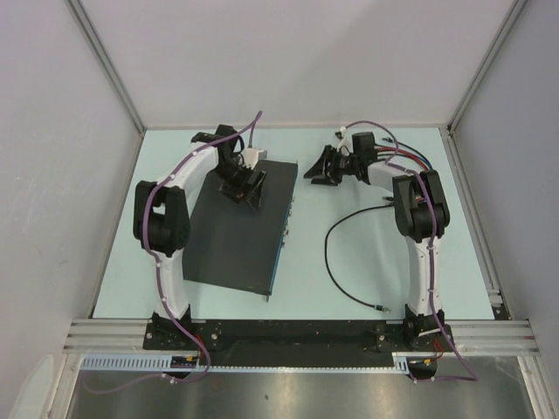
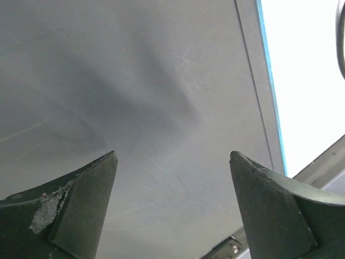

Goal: Pull the plug from the switch port

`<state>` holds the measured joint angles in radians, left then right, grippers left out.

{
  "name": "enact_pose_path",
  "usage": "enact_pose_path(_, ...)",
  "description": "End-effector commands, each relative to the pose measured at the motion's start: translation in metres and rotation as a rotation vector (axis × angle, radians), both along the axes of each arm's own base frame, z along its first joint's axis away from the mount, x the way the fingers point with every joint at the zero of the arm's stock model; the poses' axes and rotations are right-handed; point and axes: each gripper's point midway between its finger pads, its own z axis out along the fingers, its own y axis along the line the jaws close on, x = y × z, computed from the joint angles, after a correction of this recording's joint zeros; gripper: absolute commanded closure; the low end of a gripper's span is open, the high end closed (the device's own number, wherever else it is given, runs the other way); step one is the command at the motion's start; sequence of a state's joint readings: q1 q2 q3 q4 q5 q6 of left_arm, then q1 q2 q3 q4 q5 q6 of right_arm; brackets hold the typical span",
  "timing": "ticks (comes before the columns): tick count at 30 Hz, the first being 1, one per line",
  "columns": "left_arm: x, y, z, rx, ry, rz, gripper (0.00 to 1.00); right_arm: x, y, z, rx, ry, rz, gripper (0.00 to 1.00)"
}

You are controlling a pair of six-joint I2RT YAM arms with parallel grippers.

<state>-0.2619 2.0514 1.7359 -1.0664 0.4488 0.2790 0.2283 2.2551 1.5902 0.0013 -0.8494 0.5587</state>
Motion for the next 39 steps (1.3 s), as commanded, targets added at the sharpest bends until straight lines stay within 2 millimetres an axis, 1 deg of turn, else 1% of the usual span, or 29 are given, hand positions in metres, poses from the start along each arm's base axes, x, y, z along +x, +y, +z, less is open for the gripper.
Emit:
enact_pose_path(1,-0.004,-0.004,0.02,-0.061,0.013,-0.03,0.11,-0.026,0.032,-0.006,0.119,0.075,0.048,0.47)
enact_pose_path(2,-0.008,0.0,0.019,-0.051,0.033,-0.033,0.13,-0.029,0.034,-0.01,0.115,0.086,0.05,0.47)
enact_pose_path(3,-0.008,0.002,0.018,-0.045,0.037,-0.039,0.15,-0.031,0.035,-0.014,0.109,0.1,0.05,0.48)
enact_pose_path(4,-0.009,0.004,0.015,-0.038,0.047,-0.04,0.19,-0.033,0.035,-0.019,0.098,0.114,0.046,0.49)
enact_pose_path(6,-0.012,0.009,0.006,-0.018,0.077,-0.028,0.23,-0.032,0.034,-0.027,0.076,0.127,0.028,0.49)
enact_pose_path(7,-0.012,0.01,0.004,-0.013,0.082,-0.02,0.27,-0.033,0.033,-0.034,0.05,0.122,0.03,0.49)
enact_pose_path(8,-0.012,0.009,0.001,-0.016,0.091,-0.014,0.29,-0.038,0.032,-0.042,0.022,0.157,0.025,0.48)
enact_pose_path(11,-0.01,0.004,-0.001,-0.036,0.104,0.012,0.38,-0.048,0.035,-0.051,0.025,0.191,0.044,0.48)
enact_pose_path(12,-0.009,0.003,-0.002,-0.038,0.105,0.013,0.41,-0.05,0.036,-0.051,0.037,0.197,0.05,0.48)
enact_pose_path(13,-0.009,0.002,-0.002,-0.041,0.104,0.011,0.49,-0.051,0.038,-0.054,0.041,0.202,0.054,0.46)
enact_pose_path(15,-0.008,0.002,-0.005,-0.039,0.113,0.007,0.56,-0.051,0.042,-0.051,0.064,0.187,0.068,0.43)
enact_pose_path(16,-0.009,0.002,-0.006,-0.039,0.117,0.003,0.64,-0.051,0.043,-0.05,0.075,0.187,0.075,0.41)
enact_pose_path(17,-0.009,0.002,-0.007,-0.04,0.118,-0.002,0.68,-0.052,0.048,-0.053,0.098,0.176,0.091,0.4)
enact_pose_path(18,-0.009,0.003,-0.009,-0.037,0.123,-0.003,0.71,-0.055,0.052,-0.05,0.13,0.194,0.112,0.4)
enact_pose_path(19,-0.009,0.003,-0.009,-0.037,0.124,-0.005,0.78,-0.055,0.054,-0.05,0.143,0.191,0.118,0.4)
enact_pose_path(20,-0.009,0.002,-0.009,-0.037,0.124,-0.008,0.79,-0.056,0.055,-0.053,0.149,0.194,0.122,0.39)
enact_pose_path(21,-0.009,0.003,-0.009,-0.037,0.125,-0.005,0.8,-0.059,0.059,-0.053,0.168,0.212,0.136,0.39)
enact_pose_path(22,-0.008,0.002,-0.008,-0.036,0.12,-0.006,0.81,-0.058,0.061,-0.051,0.184,0.197,0.144,0.38)
enact_pose_path(23,-0.008,0.003,-0.009,-0.033,0.12,-0.003,0.81,-0.06,0.063,-0.054,0.189,0.208,0.153,0.38)
enact_pose_path(33,-0.001,0.003,-0.01,-0.024,0.111,0.004,0.82,-0.063,0.07,-0.056,0.272,0.231,0.189,0.33)
enact_pose_path(34,-0.001,0.003,-0.009,-0.023,0.107,0.003,0.82,-0.063,0.073,-0.052,0.293,0.224,0.198,0.34)
enact_pose_path(35,0.0,0.004,-0.011,-0.021,0.11,0.003,0.82,-0.065,0.073,-0.05,0.311,0.23,0.214,0.36)
enact_pose_path(36,-0.001,0.003,-0.011,-0.021,0.113,0.001,0.82,-0.065,0.072,-0.049,0.326,0.23,0.218,0.38)
enact_pose_path(37,-0.001,0.003,-0.012,-0.021,0.115,0.004,0.83,-0.064,0.073,-0.045,0.346,0.194,0.229,0.4)
enact_pose_path(39,-0.001,0.003,-0.012,-0.022,0.116,0.001,0.83,-0.066,0.071,-0.041,0.362,0.2,0.239,0.43)
